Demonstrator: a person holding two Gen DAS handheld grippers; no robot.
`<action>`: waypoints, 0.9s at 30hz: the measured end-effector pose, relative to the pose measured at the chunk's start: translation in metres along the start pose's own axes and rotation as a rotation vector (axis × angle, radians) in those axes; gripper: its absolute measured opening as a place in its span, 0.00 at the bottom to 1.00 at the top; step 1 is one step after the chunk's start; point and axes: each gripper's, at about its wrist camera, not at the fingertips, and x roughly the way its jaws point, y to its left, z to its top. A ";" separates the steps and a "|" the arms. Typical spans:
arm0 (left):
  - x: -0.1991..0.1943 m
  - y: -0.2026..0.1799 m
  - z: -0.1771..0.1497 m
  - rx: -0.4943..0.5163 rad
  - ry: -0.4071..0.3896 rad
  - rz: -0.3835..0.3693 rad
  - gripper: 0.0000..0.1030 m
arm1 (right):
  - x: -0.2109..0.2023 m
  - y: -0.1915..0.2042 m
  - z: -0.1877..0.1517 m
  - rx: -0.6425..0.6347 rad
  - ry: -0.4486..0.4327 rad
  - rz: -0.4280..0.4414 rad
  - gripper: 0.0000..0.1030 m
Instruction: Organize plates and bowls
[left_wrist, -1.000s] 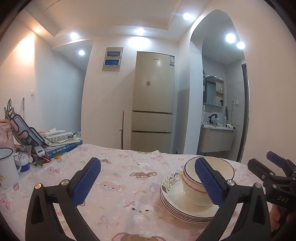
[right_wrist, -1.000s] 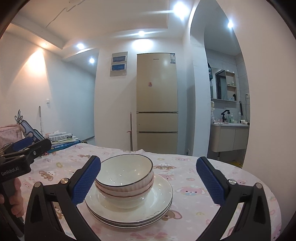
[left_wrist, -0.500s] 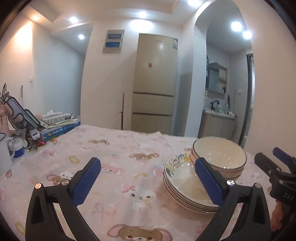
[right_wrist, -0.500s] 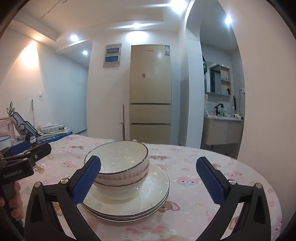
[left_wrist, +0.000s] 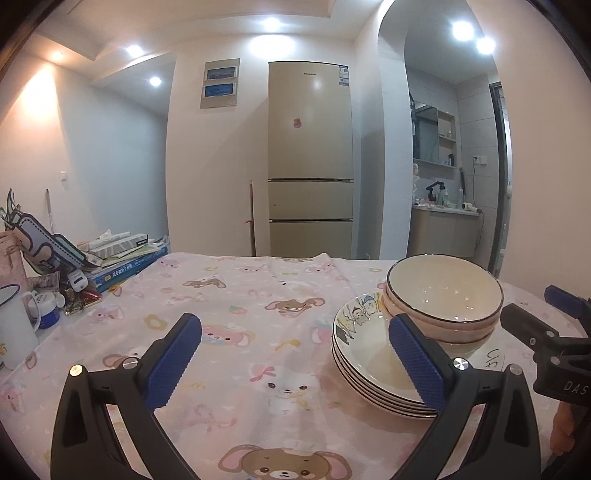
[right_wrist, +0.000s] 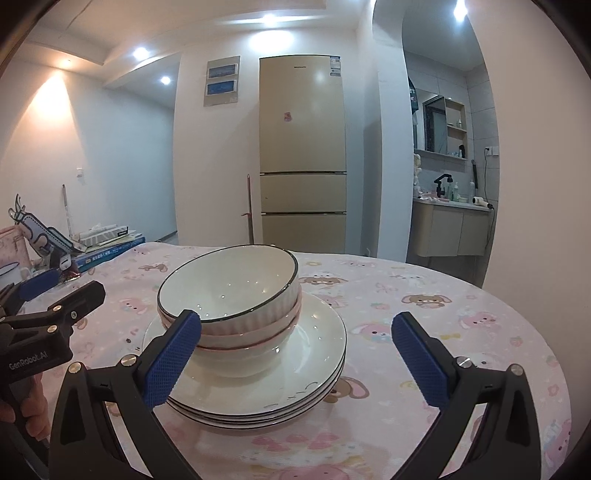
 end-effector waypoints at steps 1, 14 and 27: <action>0.000 0.000 0.000 -0.002 0.001 0.003 1.00 | 0.000 0.000 0.000 0.000 0.000 0.001 1.00; 0.000 0.001 0.000 -0.002 0.000 0.002 1.00 | 0.001 0.002 0.001 -0.003 0.003 0.017 1.00; 0.000 0.001 0.000 -0.002 0.001 0.002 1.00 | 0.001 0.003 0.001 -0.005 0.003 0.017 1.00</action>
